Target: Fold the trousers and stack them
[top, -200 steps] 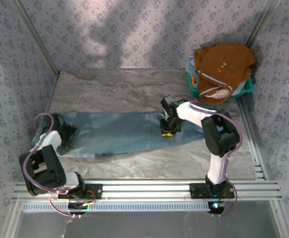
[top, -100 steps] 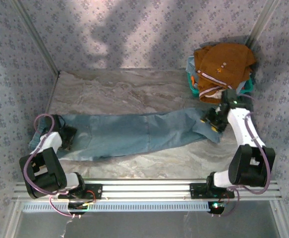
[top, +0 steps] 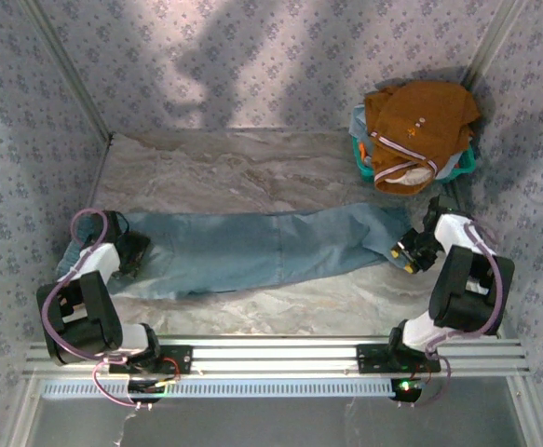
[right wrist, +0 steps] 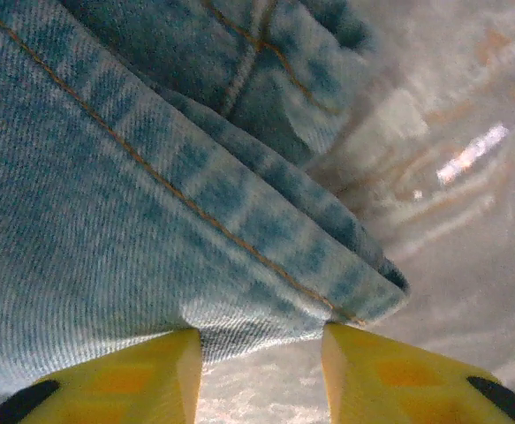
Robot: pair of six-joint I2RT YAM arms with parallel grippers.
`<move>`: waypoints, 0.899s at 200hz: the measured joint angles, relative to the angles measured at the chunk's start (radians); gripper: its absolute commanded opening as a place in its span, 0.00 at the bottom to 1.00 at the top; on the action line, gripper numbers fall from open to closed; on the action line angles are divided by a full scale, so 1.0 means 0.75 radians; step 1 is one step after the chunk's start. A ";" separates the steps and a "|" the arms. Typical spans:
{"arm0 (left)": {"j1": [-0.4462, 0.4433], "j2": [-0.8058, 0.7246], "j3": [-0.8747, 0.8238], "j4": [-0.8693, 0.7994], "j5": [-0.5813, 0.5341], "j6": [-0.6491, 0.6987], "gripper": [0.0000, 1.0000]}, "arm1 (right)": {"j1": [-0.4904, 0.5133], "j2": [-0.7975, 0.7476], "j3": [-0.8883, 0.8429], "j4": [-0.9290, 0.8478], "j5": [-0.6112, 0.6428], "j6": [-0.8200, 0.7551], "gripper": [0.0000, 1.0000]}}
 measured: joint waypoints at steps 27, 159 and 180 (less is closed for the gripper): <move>0.001 0.000 0.003 -0.004 0.000 0.001 0.70 | -0.006 0.047 0.075 0.030 0.010 0.011 0.00; 0.052 0.000 0.036 -0.009 0.004 -0.010 0.69 | 0.024 0.179 0.301 0.096 0.123 -0.031 0.58; 0.089 0.000 0.036 -0.009 0.004 -0.016 0.69 | 0.130 0.252 0.259 0.131 0.160 -0.031 0.56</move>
